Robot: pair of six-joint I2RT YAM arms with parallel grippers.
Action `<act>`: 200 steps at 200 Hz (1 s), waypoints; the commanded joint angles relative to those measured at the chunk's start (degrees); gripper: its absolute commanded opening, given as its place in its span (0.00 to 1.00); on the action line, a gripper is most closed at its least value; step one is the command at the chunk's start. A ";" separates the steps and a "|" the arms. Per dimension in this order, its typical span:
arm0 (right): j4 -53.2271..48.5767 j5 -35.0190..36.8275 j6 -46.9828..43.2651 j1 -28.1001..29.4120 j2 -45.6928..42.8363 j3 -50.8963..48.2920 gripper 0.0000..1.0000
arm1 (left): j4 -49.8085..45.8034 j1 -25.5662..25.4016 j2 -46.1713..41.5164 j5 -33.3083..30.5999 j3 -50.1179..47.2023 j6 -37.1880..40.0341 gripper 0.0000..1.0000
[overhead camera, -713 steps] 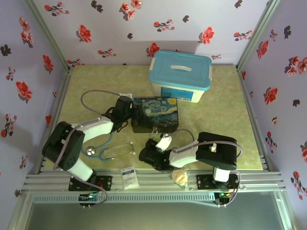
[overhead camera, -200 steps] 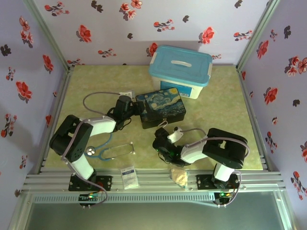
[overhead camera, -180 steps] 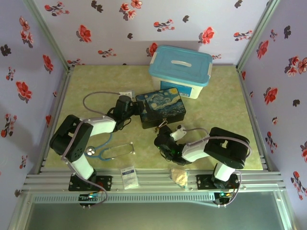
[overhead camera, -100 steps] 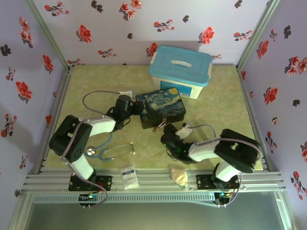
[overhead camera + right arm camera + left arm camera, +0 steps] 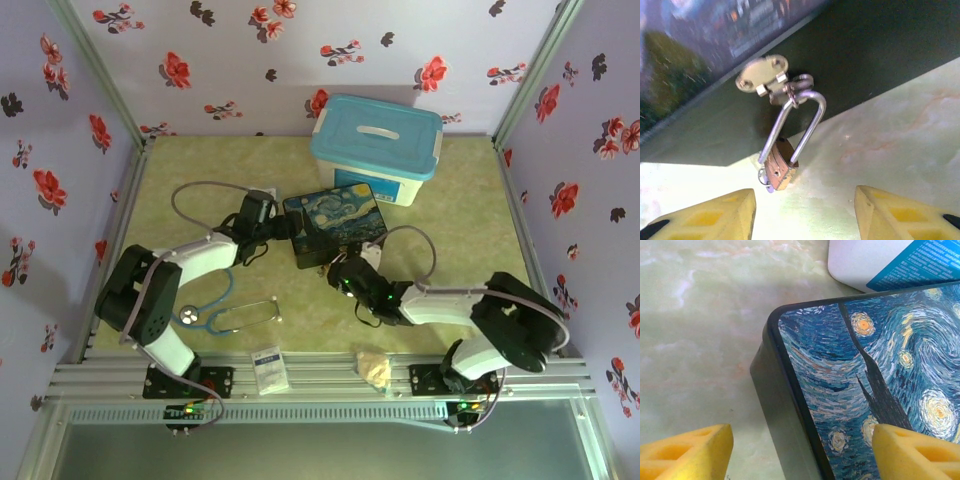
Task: Unlock the padlock with the key
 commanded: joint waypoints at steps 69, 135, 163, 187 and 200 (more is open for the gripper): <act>4.50 -1.80 -3.46 -0.01 10.82 4.92 0.52 | -2.34 0.31 1.60 -0.61 0.81 -1.67 0.76; 8.40 -0.73 -2.82 2.95 18.10 7.88 0.40 | -3.44 0.35 2.59 -0.75 2.04 -1.46 0.75; 8.29 1.74 -1.37 3.86 20.79 8.61 0.33 | -3.57 0.40 3.02 -0.42 2.21 -1.51 0.75; 14.15 1.67 1.39 3.89 20.46 5.11 0.20 | -3.53 0.39 2.75 -0.46 1.86 -1.48 0.75; 16.56 1.92 2.53 4.14 19.48 2.98 0.14 | -3.46 0.40 2.49 -0.52 1.69 -1.63 0.75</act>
